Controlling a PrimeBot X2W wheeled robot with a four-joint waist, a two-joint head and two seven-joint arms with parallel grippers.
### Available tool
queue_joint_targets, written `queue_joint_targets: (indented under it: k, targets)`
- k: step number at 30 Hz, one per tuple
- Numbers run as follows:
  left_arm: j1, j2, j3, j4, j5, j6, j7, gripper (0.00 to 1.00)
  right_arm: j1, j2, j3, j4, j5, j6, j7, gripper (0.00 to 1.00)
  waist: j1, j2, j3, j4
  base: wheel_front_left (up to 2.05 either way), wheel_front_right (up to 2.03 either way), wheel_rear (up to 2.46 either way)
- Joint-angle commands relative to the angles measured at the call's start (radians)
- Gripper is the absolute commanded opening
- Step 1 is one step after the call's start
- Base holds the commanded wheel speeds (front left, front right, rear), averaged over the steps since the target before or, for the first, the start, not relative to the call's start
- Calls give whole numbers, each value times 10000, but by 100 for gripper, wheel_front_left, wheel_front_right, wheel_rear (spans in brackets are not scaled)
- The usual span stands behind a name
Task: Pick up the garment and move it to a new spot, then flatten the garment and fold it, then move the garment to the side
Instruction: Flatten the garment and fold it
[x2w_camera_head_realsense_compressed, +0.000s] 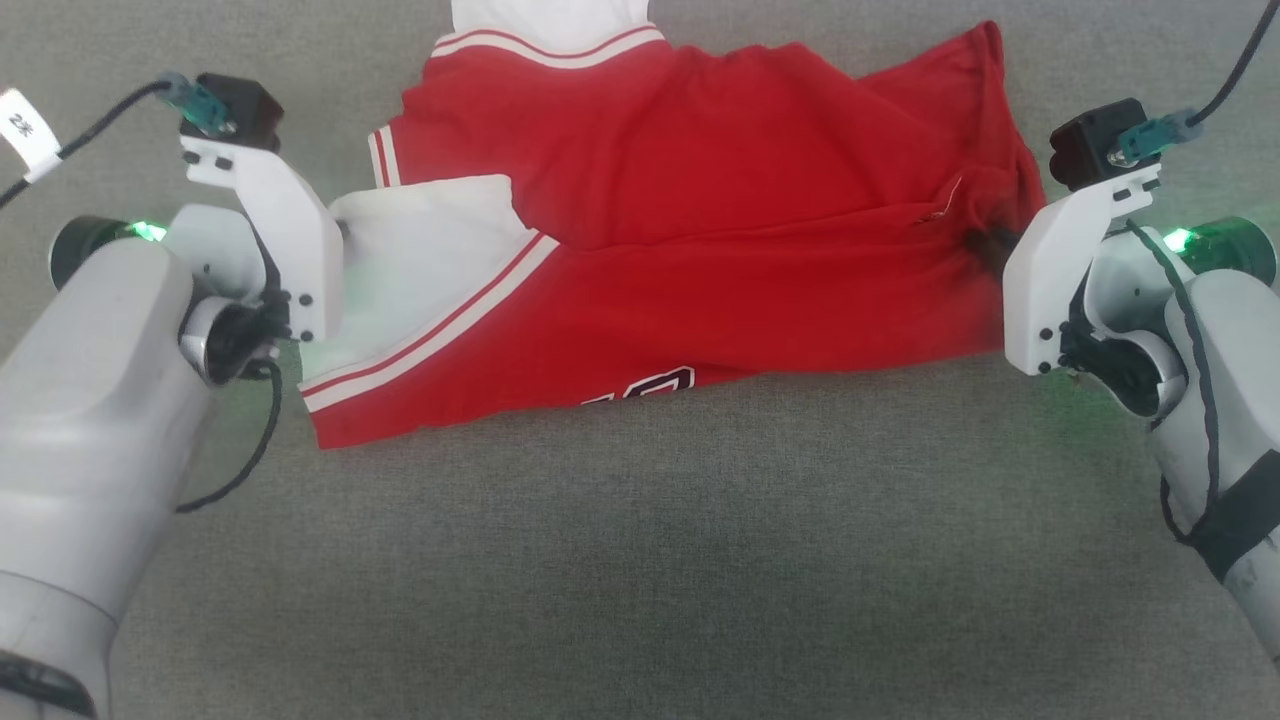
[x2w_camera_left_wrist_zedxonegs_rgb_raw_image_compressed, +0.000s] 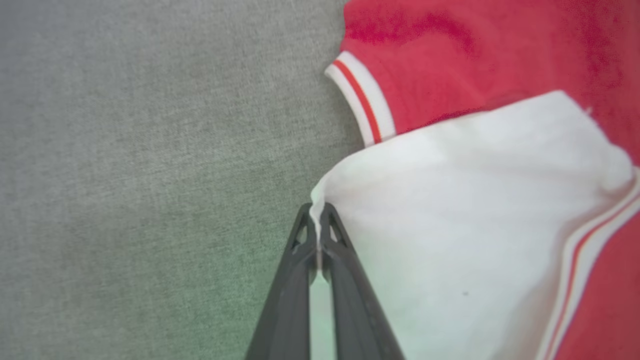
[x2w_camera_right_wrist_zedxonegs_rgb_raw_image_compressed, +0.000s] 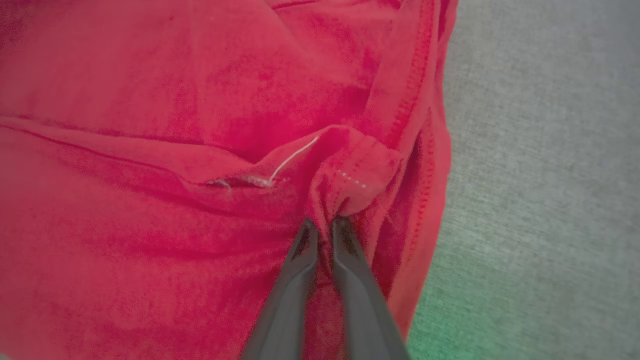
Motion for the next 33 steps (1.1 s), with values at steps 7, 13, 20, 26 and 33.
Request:
queue_joint_targets:
  k: [7, 13, 20, 26, 33]
  targets:
    - [-268, -68, 75, 201, -311, -152, 257, 100, 218, -104, -155, -44, 304, -3, -1080, 100, 0, 0, -542, 49, 0, 0, 0]
    - [225, 95, 8, -292, -579, 94, 1050, 100, 768, -167, -958, -602, 174, -1, -2546, 100, 0, 0, -1015, 131, 0, 0, 0]
    - [1340, 732, -108, -1827, -987, 595, 2554, 100, 1635, 231, -2614, -1460, -772, -1, -4062, 100, 0, 0, -1371, 71, 0, 0, 0]
    - [2493, 1526, 82, -3595, -1435, 1458, 3296, 100, 2449, 903, -4152, -2773, -1728, 1, -4276, 100, 0, 0, -1290, -144, 0, 0, 0]
    - [3472, 2062, 339, -4915, -1662, 2376, 3519, 100, 3373, 1830, -5449, -4590, -2575, 1, -3888, 100, 0, 0, -993, -478, 0, 0, 0]
